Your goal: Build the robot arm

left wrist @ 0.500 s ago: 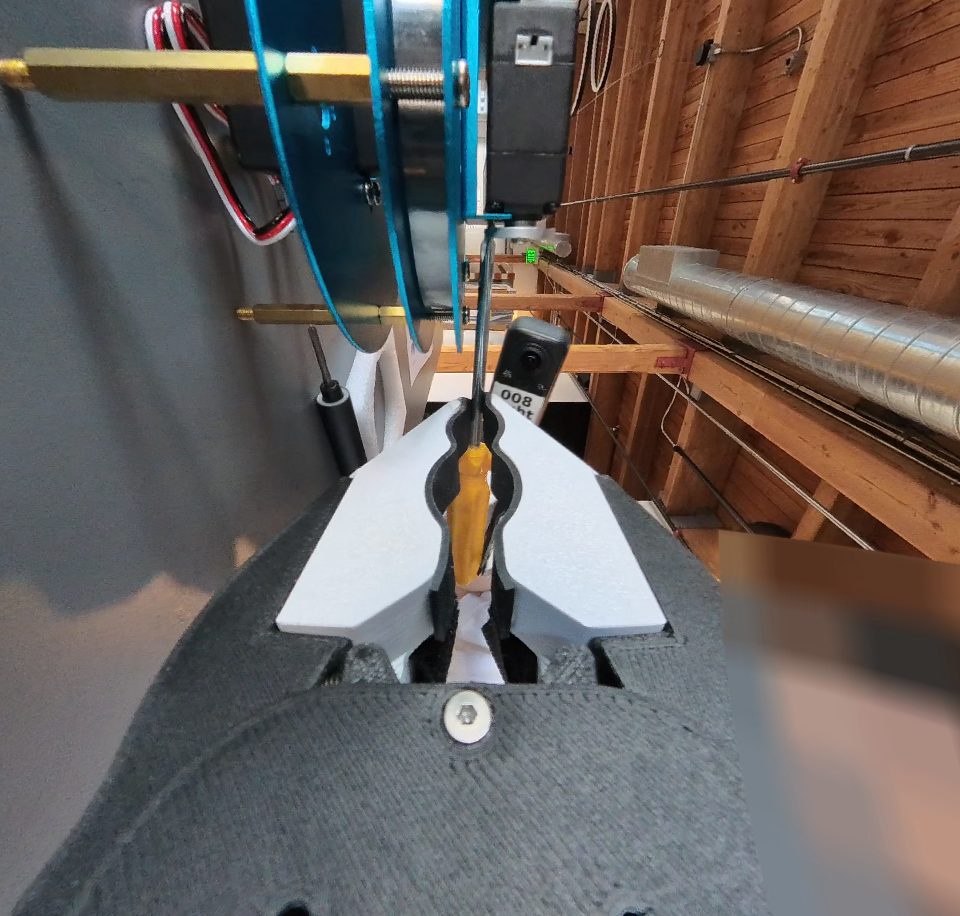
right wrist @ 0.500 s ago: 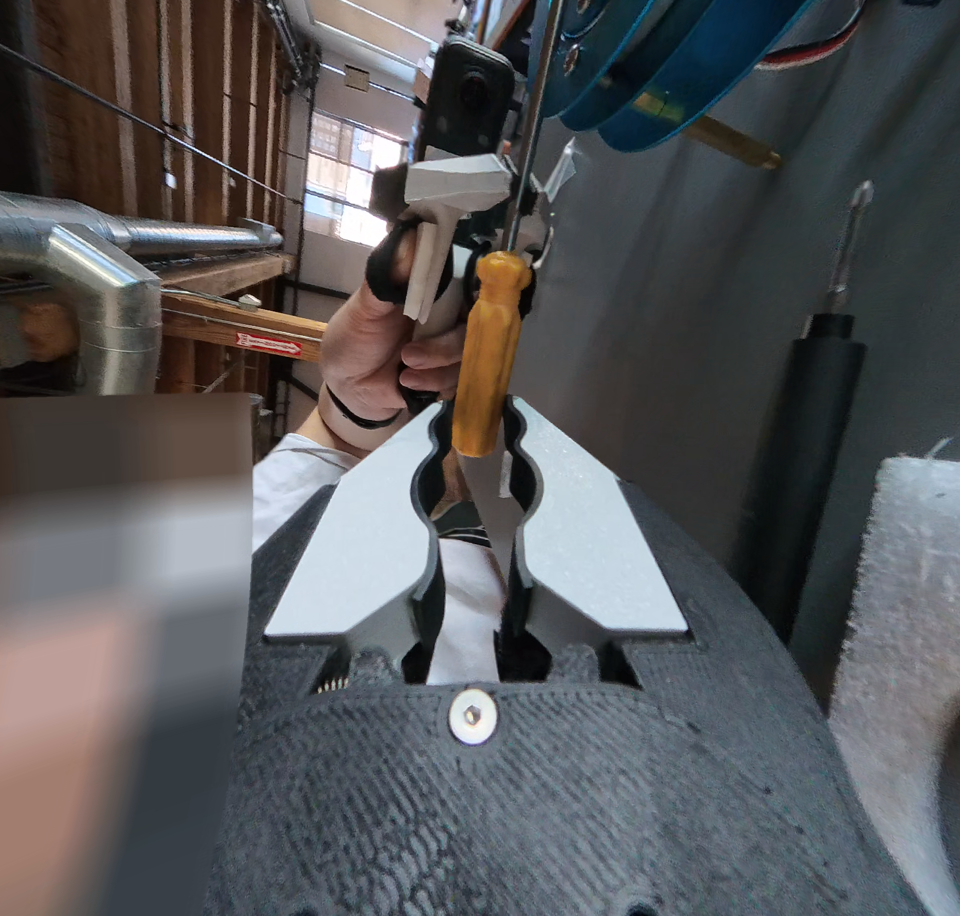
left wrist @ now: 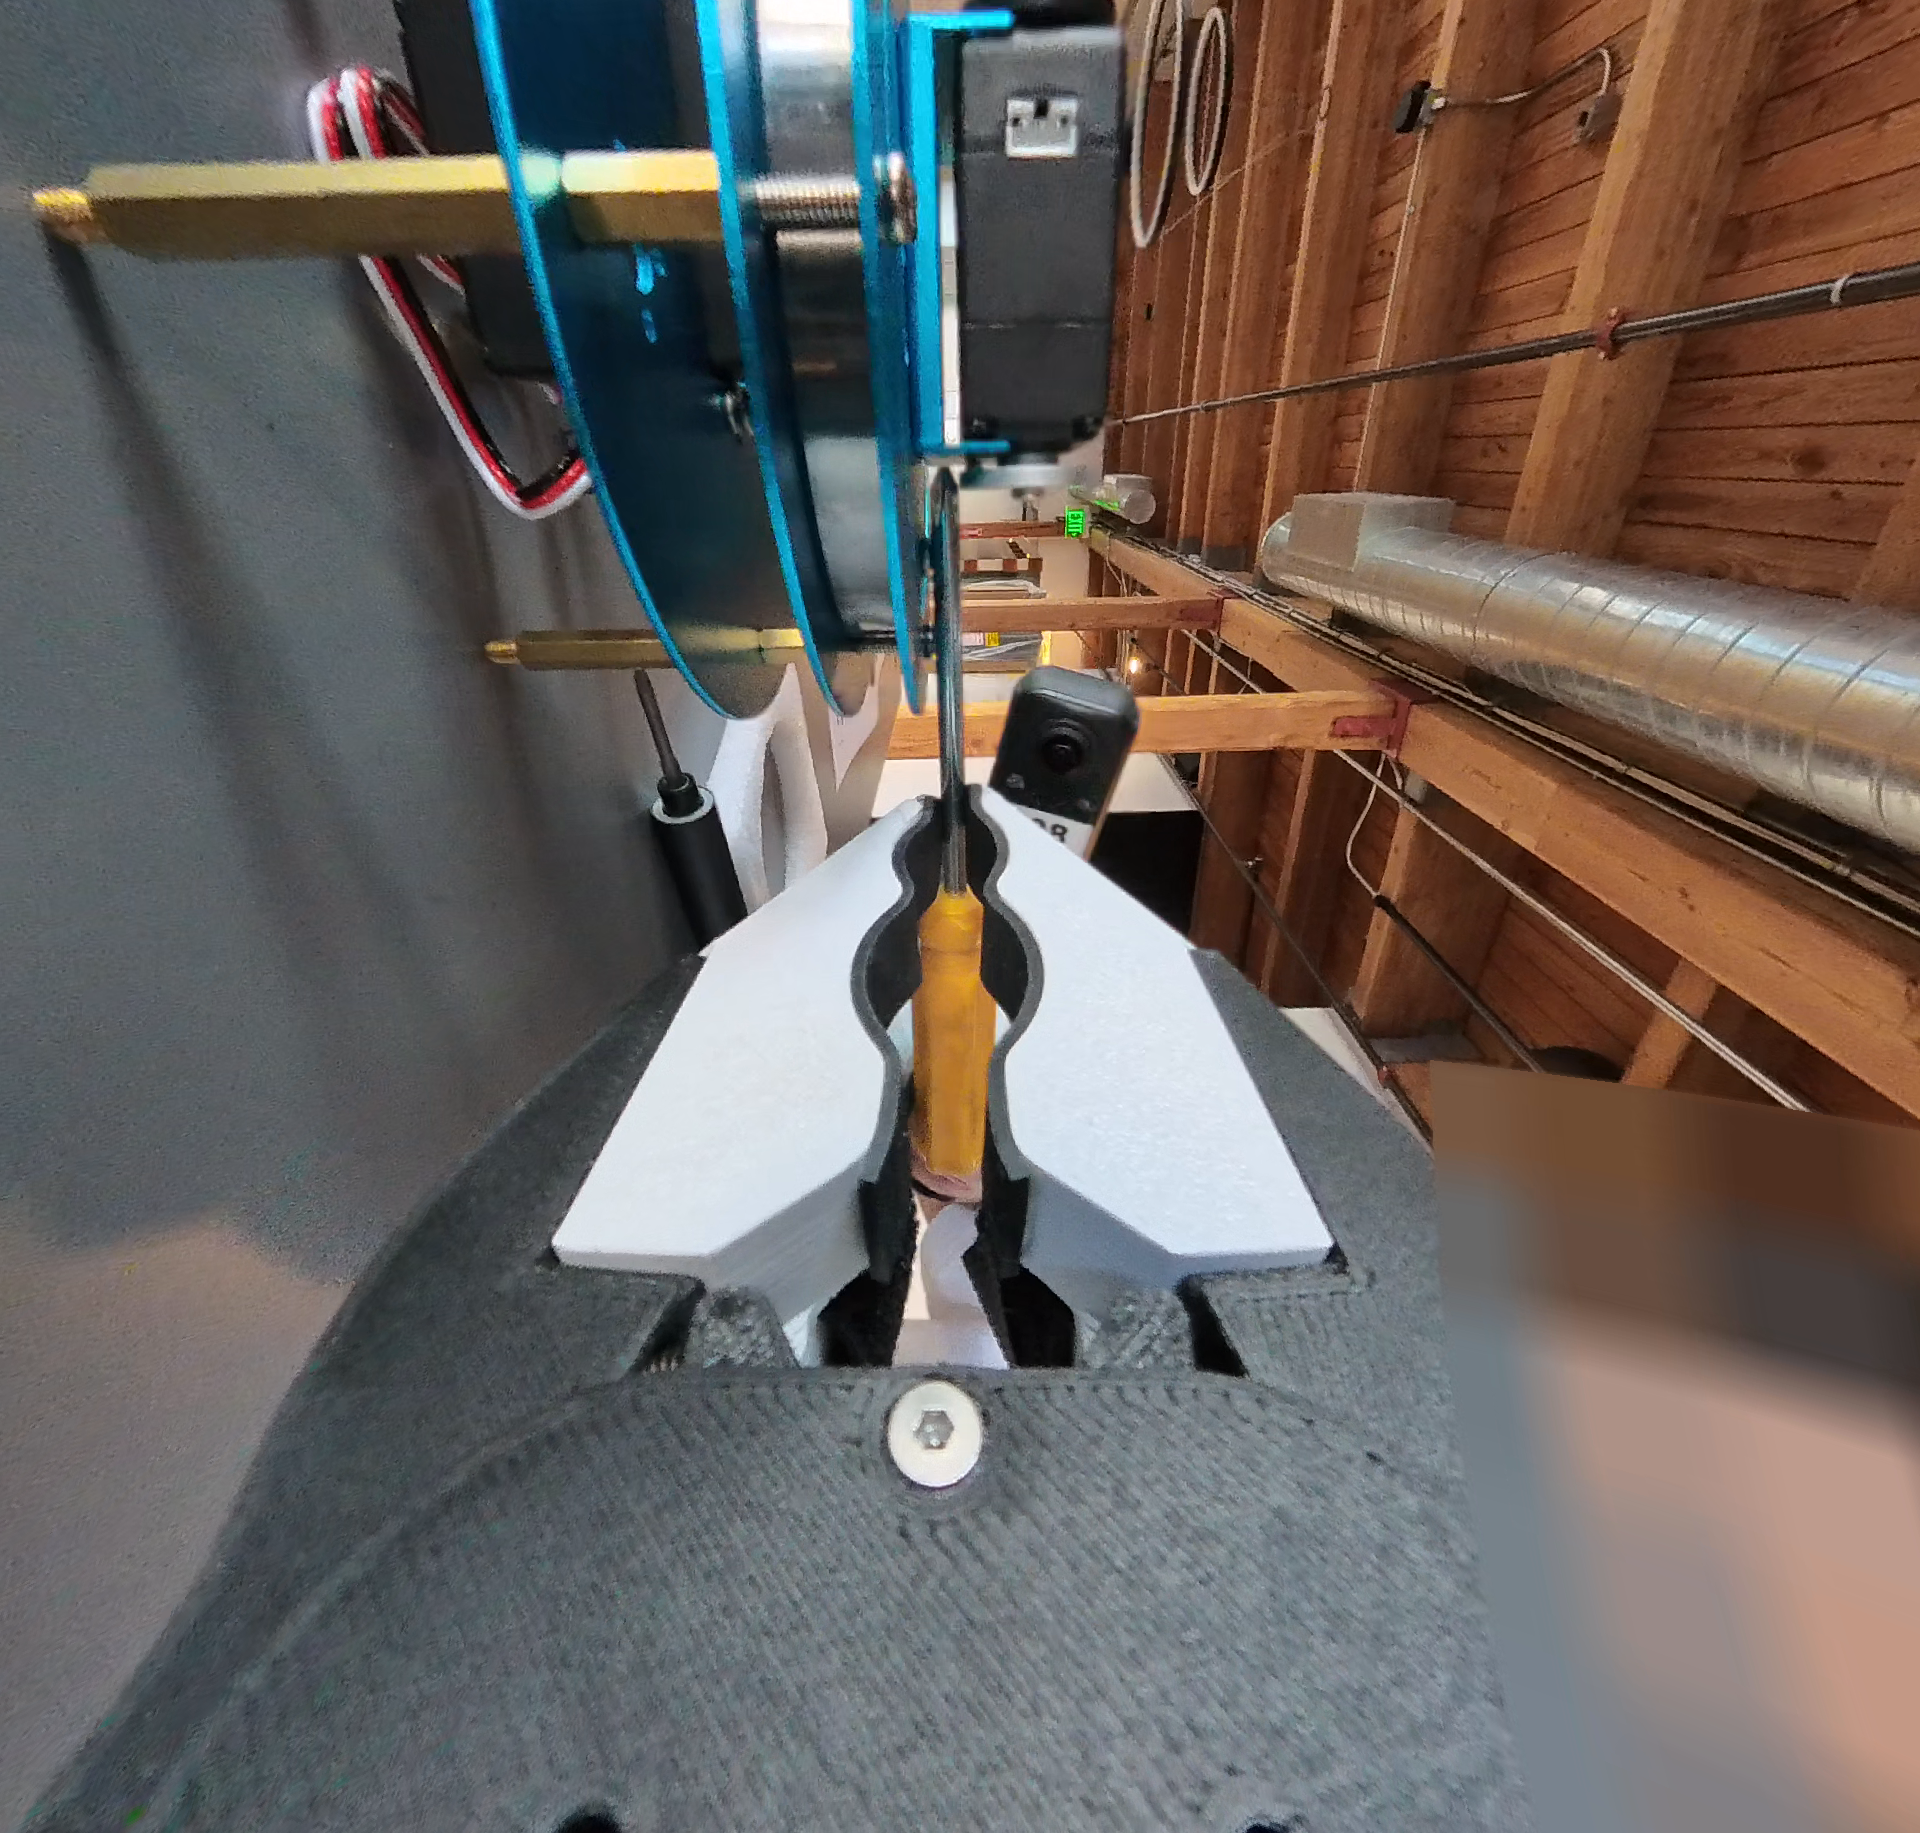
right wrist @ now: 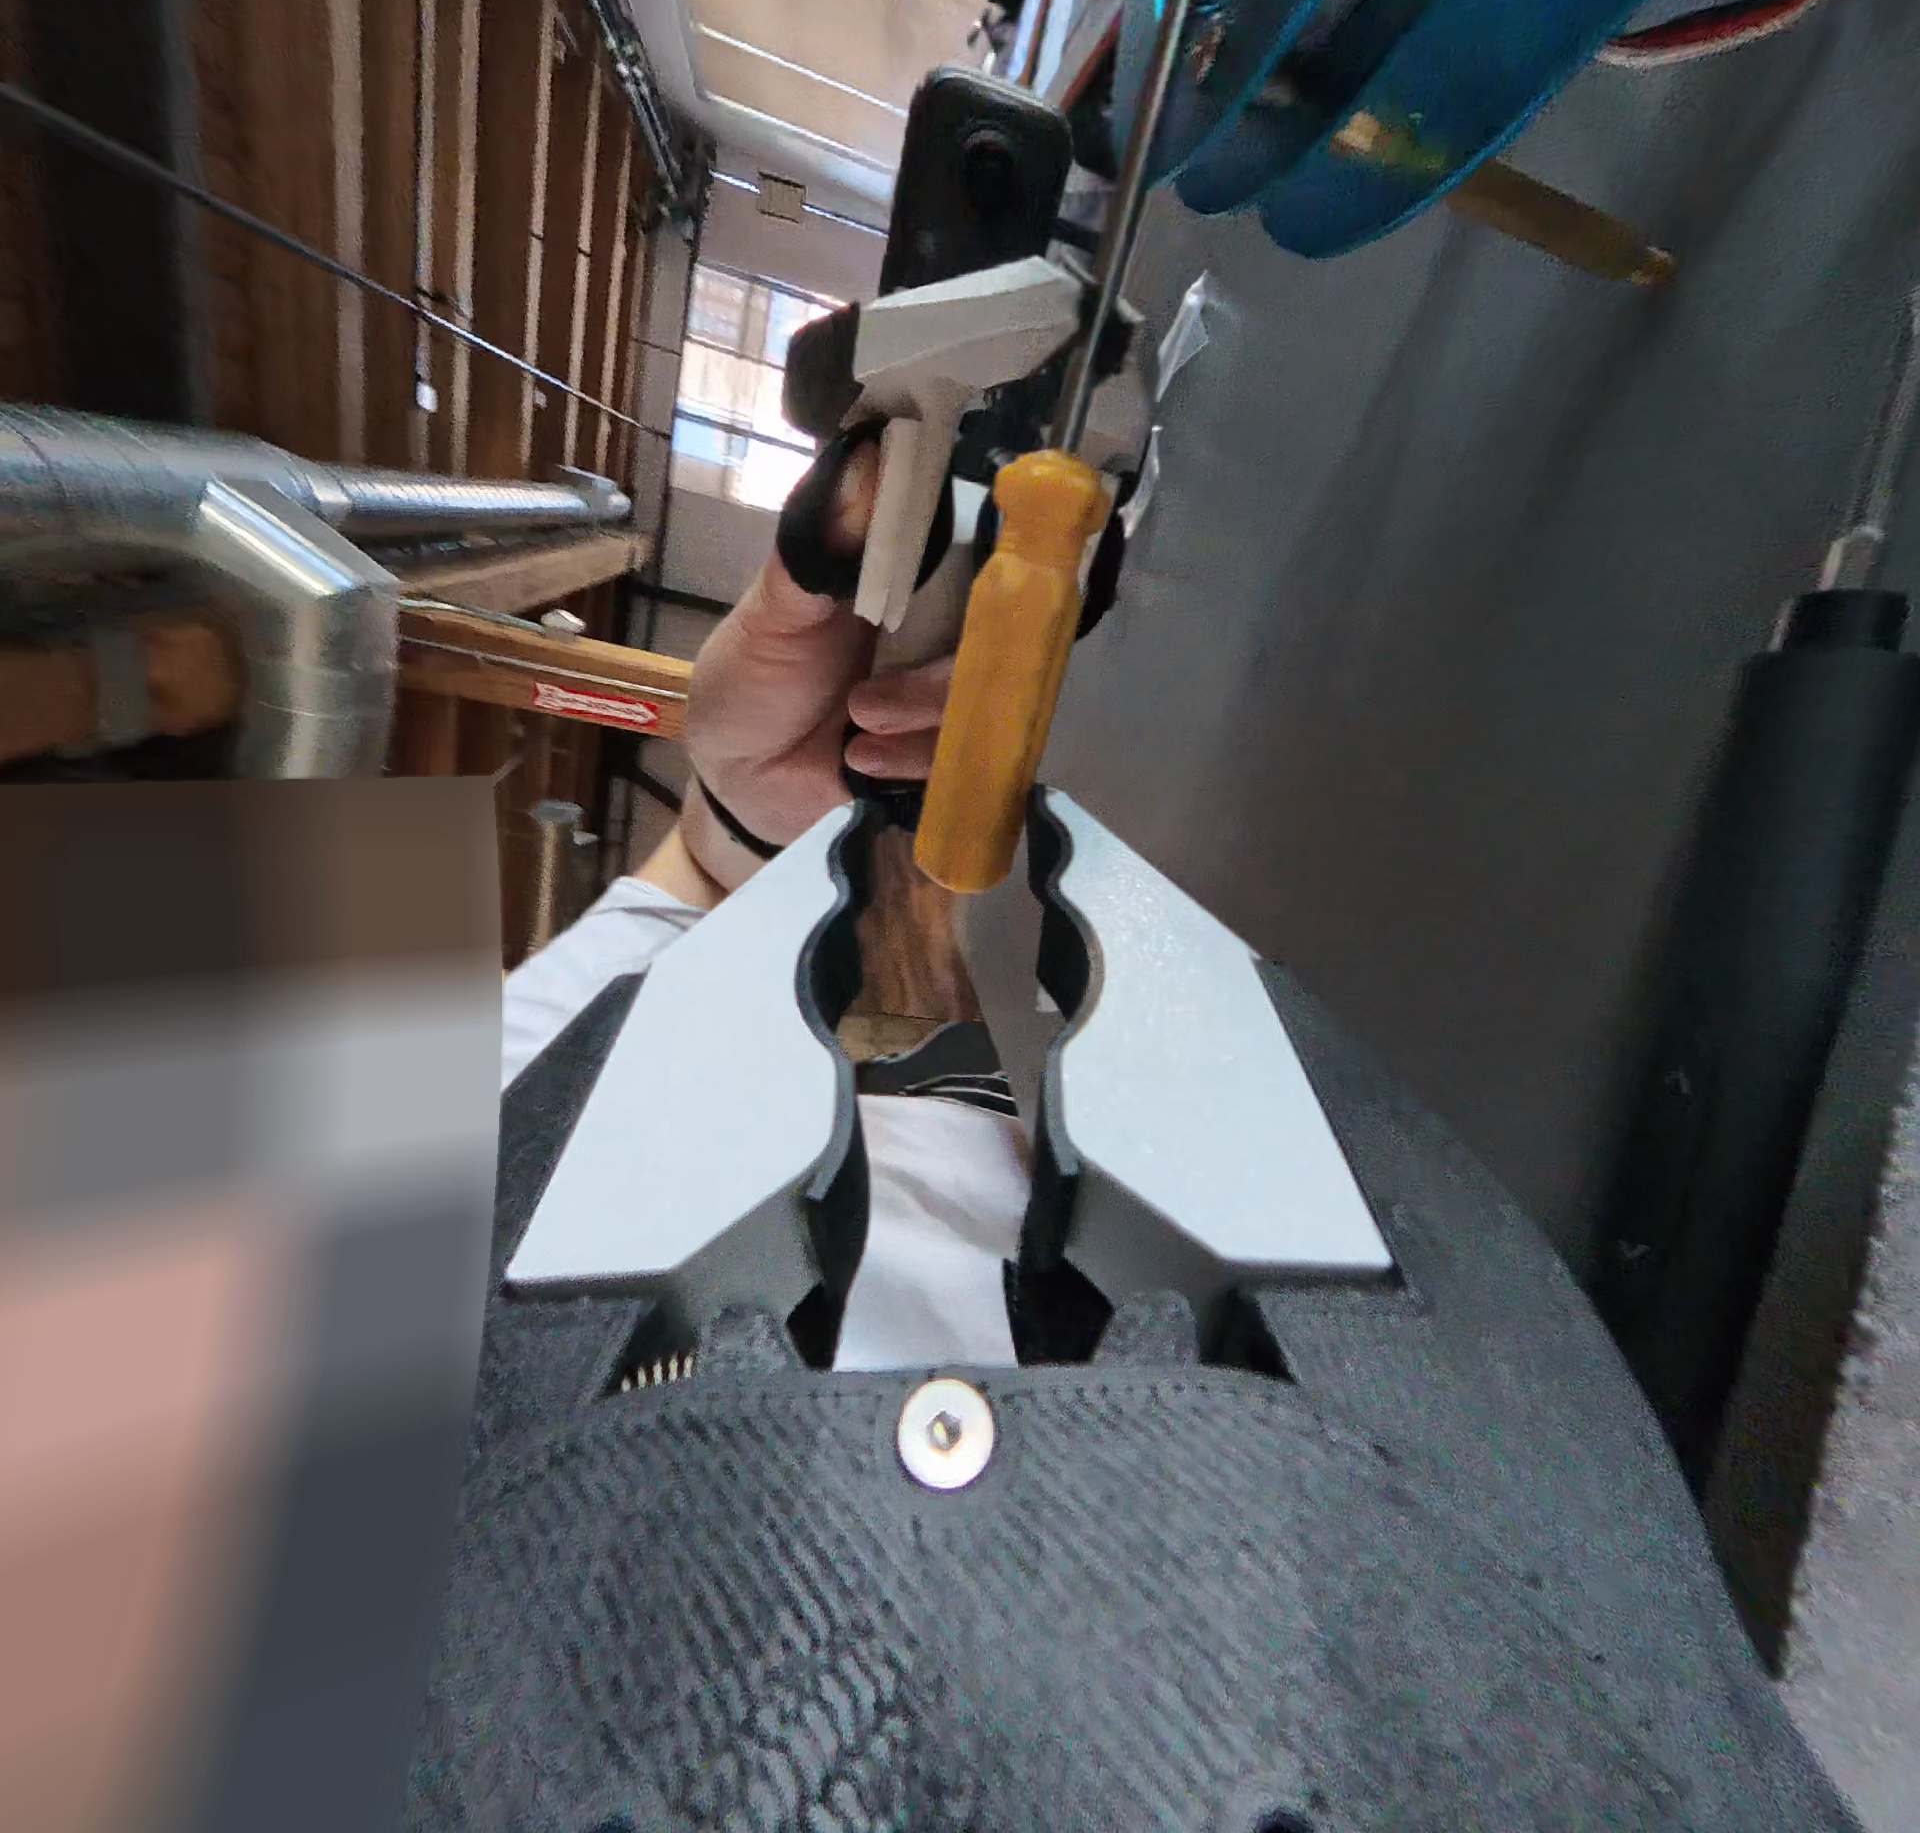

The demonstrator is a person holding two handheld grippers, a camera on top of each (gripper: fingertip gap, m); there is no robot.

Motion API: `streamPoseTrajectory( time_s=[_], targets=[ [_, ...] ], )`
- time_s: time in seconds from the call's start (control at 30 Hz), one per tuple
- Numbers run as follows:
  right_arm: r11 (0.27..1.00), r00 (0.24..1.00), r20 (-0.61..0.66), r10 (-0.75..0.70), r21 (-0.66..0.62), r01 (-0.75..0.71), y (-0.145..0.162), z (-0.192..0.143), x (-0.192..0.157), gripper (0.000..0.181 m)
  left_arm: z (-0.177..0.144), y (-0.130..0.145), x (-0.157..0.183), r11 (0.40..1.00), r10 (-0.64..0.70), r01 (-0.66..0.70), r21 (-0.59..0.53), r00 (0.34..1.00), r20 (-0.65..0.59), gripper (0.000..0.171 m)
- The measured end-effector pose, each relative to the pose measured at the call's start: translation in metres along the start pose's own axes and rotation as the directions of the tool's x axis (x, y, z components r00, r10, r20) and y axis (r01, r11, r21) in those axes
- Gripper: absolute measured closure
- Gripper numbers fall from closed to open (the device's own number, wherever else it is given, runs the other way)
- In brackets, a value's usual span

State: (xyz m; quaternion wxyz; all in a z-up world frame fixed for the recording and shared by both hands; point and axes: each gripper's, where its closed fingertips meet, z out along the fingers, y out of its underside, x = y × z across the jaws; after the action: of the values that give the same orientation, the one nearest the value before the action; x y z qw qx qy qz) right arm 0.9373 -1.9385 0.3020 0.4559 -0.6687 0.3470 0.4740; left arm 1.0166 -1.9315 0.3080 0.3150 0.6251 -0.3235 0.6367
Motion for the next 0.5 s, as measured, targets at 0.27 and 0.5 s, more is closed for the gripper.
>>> streamPoseTrajectory(
  time_s=[0.27, 0.5],
  targets=[
    [1.000, 1.000, -0.010, -0.004, -0.028, 0.004, 0.010, 0.000, 0.003, 0.161, 0.004, 0.009, 0.001, 1.000, -0.012, 0.011, -0.013, 1.000, -0.011, 0.169],
    [0.998, 0.999, -0.029, -0.045, -0.041, 0.044, 0.011, -0.004, 0.008, 0.162, 0.005, 0.009, -0.001, 1.000, 0.000, 0.000, -0.012, 1.000, -0.001, 0.169]
  ],
)
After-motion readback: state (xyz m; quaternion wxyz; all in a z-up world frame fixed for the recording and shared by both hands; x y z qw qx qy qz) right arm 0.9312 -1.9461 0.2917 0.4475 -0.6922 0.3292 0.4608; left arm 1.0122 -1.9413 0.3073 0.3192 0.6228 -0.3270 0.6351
